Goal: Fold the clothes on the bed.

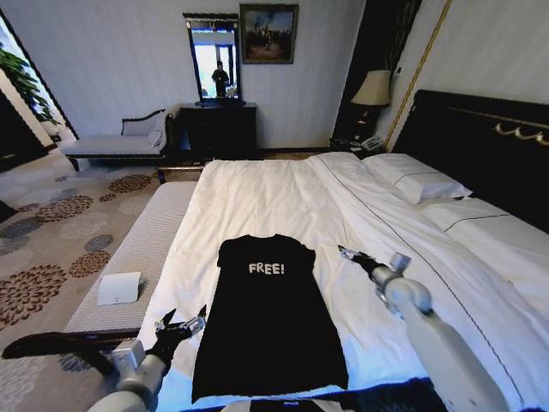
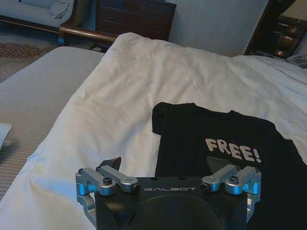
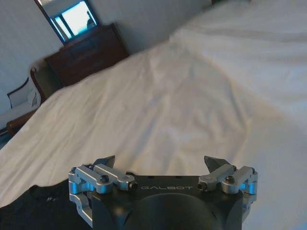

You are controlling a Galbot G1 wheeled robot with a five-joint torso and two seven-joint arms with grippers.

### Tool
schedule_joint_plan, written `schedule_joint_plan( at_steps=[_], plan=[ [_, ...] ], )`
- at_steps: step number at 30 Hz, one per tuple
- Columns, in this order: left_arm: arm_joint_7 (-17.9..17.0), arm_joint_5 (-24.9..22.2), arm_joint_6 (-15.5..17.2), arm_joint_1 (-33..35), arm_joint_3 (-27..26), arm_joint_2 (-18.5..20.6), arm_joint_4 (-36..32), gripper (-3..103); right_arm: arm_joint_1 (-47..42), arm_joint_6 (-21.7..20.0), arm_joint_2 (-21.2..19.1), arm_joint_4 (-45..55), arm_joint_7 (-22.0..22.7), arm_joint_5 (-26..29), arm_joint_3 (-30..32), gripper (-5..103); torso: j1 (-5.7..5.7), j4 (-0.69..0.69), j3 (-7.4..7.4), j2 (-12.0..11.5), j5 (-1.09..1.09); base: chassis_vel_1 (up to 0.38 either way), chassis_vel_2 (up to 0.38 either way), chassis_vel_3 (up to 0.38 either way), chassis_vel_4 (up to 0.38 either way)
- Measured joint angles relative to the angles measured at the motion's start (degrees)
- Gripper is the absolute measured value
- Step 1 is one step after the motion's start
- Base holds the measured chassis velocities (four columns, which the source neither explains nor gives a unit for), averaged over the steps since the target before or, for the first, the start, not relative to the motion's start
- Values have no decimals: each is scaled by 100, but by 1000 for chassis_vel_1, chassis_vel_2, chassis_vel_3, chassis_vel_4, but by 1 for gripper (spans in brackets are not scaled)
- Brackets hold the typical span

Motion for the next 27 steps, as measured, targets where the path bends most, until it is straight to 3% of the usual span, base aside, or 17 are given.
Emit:
schedule_joint_plan(
  at_steps=[3, 8, 19, 27],
  plan=[
    [6, 56, 4, -31, 60, -63, 17, 100, 527, -160, 198, -756, 8, 380, -308, 100, 0, -2, 0, 0, -1, 0, 0, 0, 0],
    [41, 182, -7, 0, 72, -174, 46, 100, 1072, -209, 580, -1611, -97, 537, -475, 103, 0, 0, 0, 0, -2, 0, 0, 0, 0],
    [63, 476, -80, 158, 96, -275, 59, 100, 1612, 137, 1454, -3026, -765, -200, -382, 91, 0, -1, 0, 0, 0, 0, 0, 0, 0],
    [110, 698, -120, 360, 91, -472, -20, 100, 1900, 242, 1749, -3606, -911, -414, -98, 85, 0, -1, -1, 0, -1, 0, 0, 0, 0]
  ],
)
